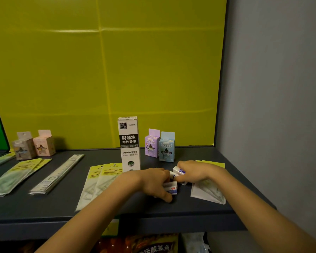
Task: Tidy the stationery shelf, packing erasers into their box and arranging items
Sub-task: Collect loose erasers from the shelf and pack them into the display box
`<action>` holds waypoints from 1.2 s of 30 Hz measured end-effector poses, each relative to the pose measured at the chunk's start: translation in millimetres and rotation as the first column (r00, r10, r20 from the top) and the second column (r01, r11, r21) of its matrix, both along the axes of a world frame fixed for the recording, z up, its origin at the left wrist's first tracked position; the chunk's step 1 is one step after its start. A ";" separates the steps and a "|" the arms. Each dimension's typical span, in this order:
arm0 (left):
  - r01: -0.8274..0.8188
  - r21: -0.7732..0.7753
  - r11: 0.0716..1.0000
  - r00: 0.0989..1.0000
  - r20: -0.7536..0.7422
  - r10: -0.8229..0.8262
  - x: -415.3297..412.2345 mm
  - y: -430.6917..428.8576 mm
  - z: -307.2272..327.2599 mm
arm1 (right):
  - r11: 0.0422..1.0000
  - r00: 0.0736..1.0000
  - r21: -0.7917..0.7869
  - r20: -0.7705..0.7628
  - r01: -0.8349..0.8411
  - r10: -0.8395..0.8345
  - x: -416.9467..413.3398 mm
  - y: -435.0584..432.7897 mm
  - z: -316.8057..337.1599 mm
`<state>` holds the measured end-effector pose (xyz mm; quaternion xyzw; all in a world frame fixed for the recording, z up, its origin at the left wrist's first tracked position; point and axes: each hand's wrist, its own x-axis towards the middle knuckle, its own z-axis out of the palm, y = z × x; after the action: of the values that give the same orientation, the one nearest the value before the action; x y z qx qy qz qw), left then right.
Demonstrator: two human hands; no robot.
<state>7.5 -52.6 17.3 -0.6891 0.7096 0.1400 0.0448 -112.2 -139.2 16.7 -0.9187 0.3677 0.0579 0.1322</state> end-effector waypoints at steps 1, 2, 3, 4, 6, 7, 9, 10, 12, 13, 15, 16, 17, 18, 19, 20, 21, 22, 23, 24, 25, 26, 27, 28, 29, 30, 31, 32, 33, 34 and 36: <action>-0.007 0.003 1.000 1.000 -0.005 0.007 -0.5 0.0 -0.3 | 1.000 1.000 -0.002 0.003 0.003 -0.003 0.9 0.6 -0.3; -0.010 -0.003 1.000 1.000 -0.011 0.010 -1.1 0.6 -0.5 | 1.000 1.000 -0.002 0.006 -0.001 0.001 1.5 1.0 -0.4; -0.012 -0.012 1.000 1.000 -0.016 0.012 -1.4 1.4 -0.6 | 1.000 1.000 0.003 0.007 -0.006 0.006 2.0 1.4 -0.6; -0.015 -0.021 1.000 1.000 -0.019 0.014 -1.6 2.7 -0.5 | 1.000 1.000 0.008 0.011 -0.013 0.013 2.4 1.1 -1.2; -0.023 -0.030 0.999 0.999 -0.025 0.022 -1.6 5.9 -0.5 | 1.000 1.000 -0.004 0.012 -0.018 0.018 3.5 2.7 -1.1; -0.027 -0.030 0.999 0.999 -0.032 0.026 -1.5 8.1 -1.1 | 1.000 1.000 -0.005 0.025 -0.009 0.010 3.8 3.7 -1.1; -0.039 -0.038 0.999 0.998 -0.046 0.037 -0.7 11.6 -3.3 | 1.000 0.997 -0.014 0.079 0.005 -0.004 3.8 4.0 -2.2; -0.042 -0.055 0.998 0.998 -0.043 0.040 -0.3 13.2 -4.7 | 0.999 0.994 -0.024 0.111 0.022 -0.020 3.4 3.2 -2.2; -0.038 -0.117 0.992 0.999 -0.025 0.035 0.7 15.3 -6.9 | 0.999 0.978 -0.031 0.204 0.043 -0.036 1.0 0.8 -2.6; -0.036 -0.150 0.988 0.999 -0.029 0.032 1.0 16.2 -7.3 | 0.998 0.967 -0.032 0.250 0.053 -0.044 -0.9 1.0 -1.5; -0.024 -0.219 0.976 0.998 -0.067 0.009 1.5 19.5 -6.3 | 0.997 0.939 -0.036 0.341 0.069 -0.052 -6.9 1.9 2.5; -0.016 -0.258 0.966 0.995 -0.102 -0.011 2.3 22.3 -4.9 | 0.997 0.922 -0.036 0.383 0.072 -0.053 -11.2 4.2 5.4; -0.016 -0.296 0.955 0.988 -0.150 -0.030 3.0 26.8 -2.7 | 0.996 0.904 -0.036 0.424 0.076 -0.054 -16.1 7.6 8.5; -0.022 -0.330 0.944 0.978 -0.204 -0.048 4.2 32.3 0.2 | 0.997 0.888 -0.031 0.456 0.077 -0.054 -21.6 10.9 11.1; -0.041 -0.354 0.934 0.964 -0.261 -0.057 6.8 39.5 3.5 | 0.997 0.878 -0.032 0.476 0.069 -0.046 -26.8 14.3 13.0; -0.061 -0.367 0.928 0.946 -0.318 -0.063 9.4 47.3 7.3 | 0.998 0.871 -0.034 0.490 0.058 -0.034 -32.0 18.1 14.3; -0.086 -0.374 0.923 0.926 -0.371 -0.065 11.6 55.5 11.5 | 0.998 0.866 -0.037 0.500 0.046 -0.022 -37.4 22.4 15.0; -0.117 -0.382 0.917 0.906 -0.419 -0.059 14.8 65.5 15.4 | 0.999 0.860 -0.036 0.510 0.029 -0.007 -41.1 27.3 15.6; -0.156 -0.387 0.909 0.887 -0.460 -0.043 18.8 75.8 18.4 | 0.999 0.854 -0.034 0.520 0.005 0.014 -44.0 33.7 16.7; -0.197 -0.391 0.899 0.870 -0.492 -0.023 23.3 86.1 20.5 | 0.999 0.846 -0.035 0.532 -0.024 0.039 -45.6 40.4 17.4; -0.241 -0.400 0.884 0.858 -0.514 0.001 28.2 96.6 22.1 | 0.997 0.834 -0.040 0.547 -0.058 0.071 -45.8 48.1 17.9; -0.286 -0.417 0.863 0.849 -0.528 0.026 33.9 107.3 22.9 | 0.994 0.819 -0.043 0.564 -0.096 0.104 -44.0 55.8 18.0; -0.331 -0.438 0.836 0.844 -0.534 0.054 40.6 117.8 22.9 | 0.990 0.802 -0.046 0.582 -0.137 0.138 -40.7 63.6 18.8; -0.374 -0.456 0.808 0.838 -0.539 0.084 48.2 128.7 22.6 | 0.983 0.784 -0.046 0.596 -0.178 0.170 -35.6 71.4 19.3; -0.417 -0.463 0.782 0.829 -0.546 0.119 56.3 139.8 21.7 | 0.974 0.767 -0.047 0.608 -0.221 0.203 -28.5 79.3 19.5; -0.459 -0.460 0.760 0.817 -0.556 0.156 64.4 151.1 20.5 | 0.964 0.747 -0.054 0.620 -0.261 0.237 -20.1 86.3 19.1; -0.500 -0.452 0.739 0.800 -0.567 0.195 73.0 163.1 19.2 | 0.952 0.729 -0.065 0.628 -0.299 0.271 -10.4 92.8 18.3; -0.539 -0.445 0.715 0.782 -0.580 0.229 82.0 176.0 17.2 | 0.941 0.712 -0.075 0.635 -0.331 0.301 0.6 98.6 17.0; -0.574 -0.442 0.689 0.767 -0.586 0.263 90.5 189.7 15.6 | 0.929 0.697 -0.079 0.639 -0.361 0.325 12.2 105.2 15.6; -0.604 -0.446 0.660 0.756 -0.583 0.298 98.9 204.2 14.2 | 0.917 0.687 -0.079 0.637 -0.392 0.349 24.7 111.9 14.2; -0.638 -0.472 0.608 0.751 -0.556 0.356 115.9 235.7 11.1 | 0.888 0.674 -0.076 0.623 -0.453 0.397 51.8 128.1 10.9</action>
<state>123.4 183.2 28.4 -0.7894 0.4792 0.0378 -0.3819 -60.4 -11.1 27.6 -0.9385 0.0762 -0.2040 0.2680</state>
